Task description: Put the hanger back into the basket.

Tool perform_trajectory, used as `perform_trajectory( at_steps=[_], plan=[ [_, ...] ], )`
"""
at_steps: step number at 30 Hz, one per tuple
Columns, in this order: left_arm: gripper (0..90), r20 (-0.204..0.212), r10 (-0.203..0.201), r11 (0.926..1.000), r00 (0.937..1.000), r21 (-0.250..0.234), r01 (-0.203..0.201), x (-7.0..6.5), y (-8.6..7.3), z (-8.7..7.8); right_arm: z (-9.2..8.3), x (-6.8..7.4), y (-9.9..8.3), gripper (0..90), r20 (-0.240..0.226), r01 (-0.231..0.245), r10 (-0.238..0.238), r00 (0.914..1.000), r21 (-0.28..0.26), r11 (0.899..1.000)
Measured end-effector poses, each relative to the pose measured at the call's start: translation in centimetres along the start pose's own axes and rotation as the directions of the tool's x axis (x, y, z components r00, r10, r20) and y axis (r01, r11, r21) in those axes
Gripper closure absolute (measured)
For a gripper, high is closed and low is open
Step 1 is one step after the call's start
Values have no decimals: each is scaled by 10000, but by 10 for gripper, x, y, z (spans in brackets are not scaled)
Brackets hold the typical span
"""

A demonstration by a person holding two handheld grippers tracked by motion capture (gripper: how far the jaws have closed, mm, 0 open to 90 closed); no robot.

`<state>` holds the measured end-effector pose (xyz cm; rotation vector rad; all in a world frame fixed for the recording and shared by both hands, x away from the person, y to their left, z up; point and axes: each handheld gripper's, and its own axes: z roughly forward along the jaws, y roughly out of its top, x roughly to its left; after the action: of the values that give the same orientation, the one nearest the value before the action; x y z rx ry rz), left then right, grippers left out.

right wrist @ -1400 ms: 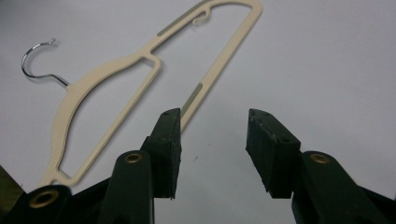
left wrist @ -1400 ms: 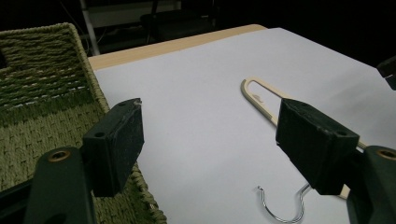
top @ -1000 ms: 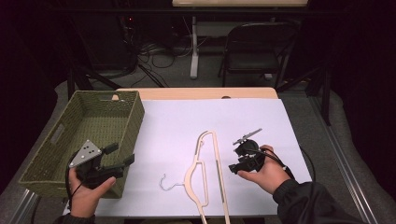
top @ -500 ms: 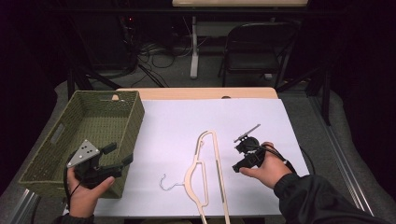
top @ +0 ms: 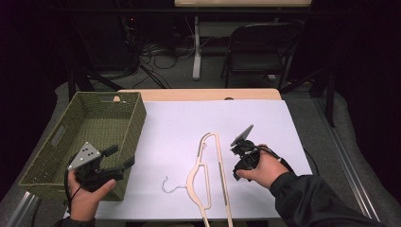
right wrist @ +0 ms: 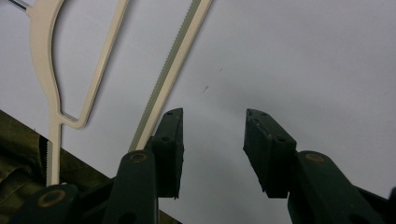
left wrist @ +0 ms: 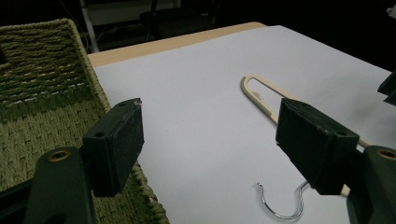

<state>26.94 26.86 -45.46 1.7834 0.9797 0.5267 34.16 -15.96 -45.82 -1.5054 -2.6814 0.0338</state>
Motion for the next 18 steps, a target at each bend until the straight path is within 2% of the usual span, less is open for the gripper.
perform_trajectory(
  at_steps=[1, 2, 3, 4, 5, 6, 9, 12, 14, 15, 16, 17, 18],
  plan=[
    [238, 5, -1, 10000, 10000, 2, 1, 0, 0, 0, 0, 0, 0, 581, 0, 0, 0, 10000, 0, 10000],
    [238, 2, 3, 10000, 10000, 9, -3, 0, 0, 0, 14, 2, -3, 581, -514, -536, 461, 9976, -1557, 9864],
    [238, -5, 7, 10000, 10000, 16, -7, 0, 0, 0, 14, 3, -2, 585, -373, -745, 708, 9968, -1078, 9914],
    [238, -7, -4, 10000, 10000, 29, 4, 0, 0, 0, 18, 3, -2, 586, -464, -727, 669, 9967, -1367, 9879],
    [238, -8, -7, 10000, 10000, 31, 7, 0, 0, 0, 17, 2, -1, 586, -377, -582, 544, 9978, -1085, 9924],
    [238, -2, 8, 10000, 10000, 31, -8, 0, 0, 1, 19, 2, -1, 587, -380, -676, 641, 9972, -993, 9928],
    [238, -11, 13, 10000, 10000, 60, -13, -1, 0, 0, 22, 2, 0, 601, -518, -818, 772, 9957, -932, 9923],
    [238, -46, -30, 10000, 10000, 61, 30, -1, 0, 0, 24, 3, 1, 616, -445, -1004, 972, 9943, -783, 9919],
    [238, -33, -44, 10000, 10000, 56, 44, -1, 0, 0, 27, 5, 2, 614, -663, -1244, 1176, 9908, -1098, 9861],
    [238, -7, -21, 10000, 10000, 54, 21, -1, 0, 0, 26, 5, 3, 614, -675, -1262, 1200, 9905, -968, 9873],
    [238, -9, -20, 10000, 10000, 48, 20, -1, -1, 1, 23, 4, 4, 617, -504, -984, 952, 9942, -652, 9930],
    [238, 7, -30, 10000, 10000, 50, 30, -2, -1, 1, 24, 6, 6, 623, -678, -1191, 1145, 9911, -678, 9906],
    [238, 6, -23, 10000, 10000, 51, 23, -2, -1, 2, 24, 6, 6, 623, -678, -1191, 1145, 9911, -678, 9906]
  ],
)
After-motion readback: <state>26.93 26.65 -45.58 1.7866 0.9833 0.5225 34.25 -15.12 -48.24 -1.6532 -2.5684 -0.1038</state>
